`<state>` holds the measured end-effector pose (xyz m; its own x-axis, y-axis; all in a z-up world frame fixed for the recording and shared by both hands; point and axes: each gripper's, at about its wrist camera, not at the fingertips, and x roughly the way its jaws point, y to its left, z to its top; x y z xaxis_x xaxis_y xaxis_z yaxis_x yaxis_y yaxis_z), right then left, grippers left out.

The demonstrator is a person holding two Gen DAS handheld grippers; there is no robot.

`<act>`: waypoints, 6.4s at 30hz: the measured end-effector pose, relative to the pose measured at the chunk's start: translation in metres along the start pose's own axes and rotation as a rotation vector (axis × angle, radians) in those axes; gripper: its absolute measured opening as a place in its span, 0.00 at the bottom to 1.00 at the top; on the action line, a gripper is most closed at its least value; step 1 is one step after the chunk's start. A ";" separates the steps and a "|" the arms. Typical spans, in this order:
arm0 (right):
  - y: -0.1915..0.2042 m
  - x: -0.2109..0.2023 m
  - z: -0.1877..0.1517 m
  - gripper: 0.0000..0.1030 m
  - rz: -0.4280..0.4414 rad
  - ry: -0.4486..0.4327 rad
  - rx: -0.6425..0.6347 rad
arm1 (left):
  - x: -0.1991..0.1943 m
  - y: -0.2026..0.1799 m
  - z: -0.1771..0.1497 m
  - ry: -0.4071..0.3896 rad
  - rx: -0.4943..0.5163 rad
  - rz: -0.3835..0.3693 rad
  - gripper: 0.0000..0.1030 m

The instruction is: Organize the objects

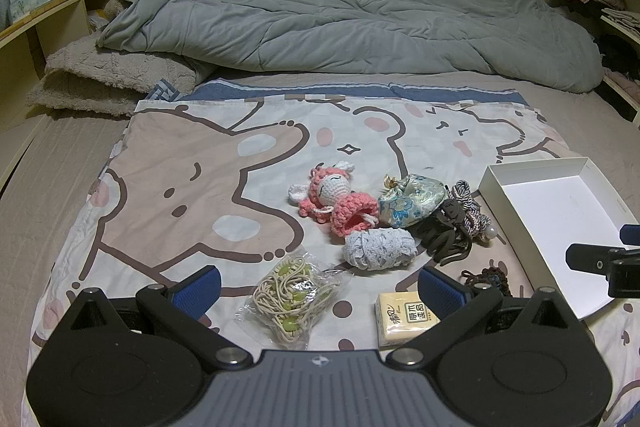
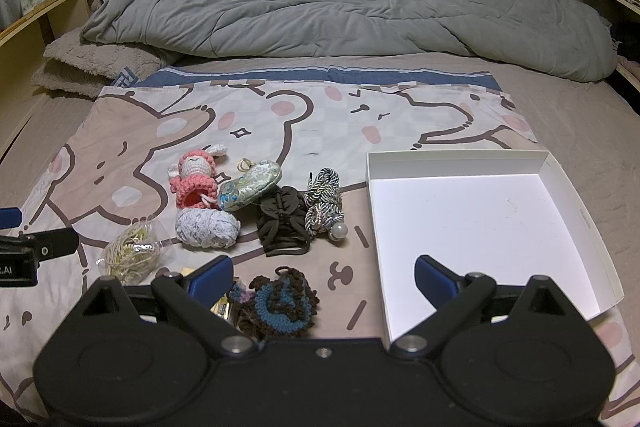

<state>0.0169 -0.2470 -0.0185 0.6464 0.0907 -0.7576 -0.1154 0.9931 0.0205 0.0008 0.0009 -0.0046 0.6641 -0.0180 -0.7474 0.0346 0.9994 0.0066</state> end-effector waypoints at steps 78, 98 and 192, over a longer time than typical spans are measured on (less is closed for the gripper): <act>-0.036 0.119 0.007 0.22 0.256 0.257 0.087 | 0.162 -0.058 -0.023 0.425 -0.068 -0.221 0.79; -0.040 0.062 0.017 0.20 0.232 0.081 0.102 | 0.093 -0.040 0.002 0.186 -0.087 -0.236 0.69; -0.185 0.067 0.066 0.43 -0.029 -0.068 0.330 | 0.143 -0.222 0.102 0.070 0.660 -0.612 0.89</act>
<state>0.1314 -0.4202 -0.0297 0.6963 0.0562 -0.7156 0.1466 0.9648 0.2185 0.1649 -0.2266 -0.0453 0.3425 -0.5173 -0.7843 0.8029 0.5946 -0.0416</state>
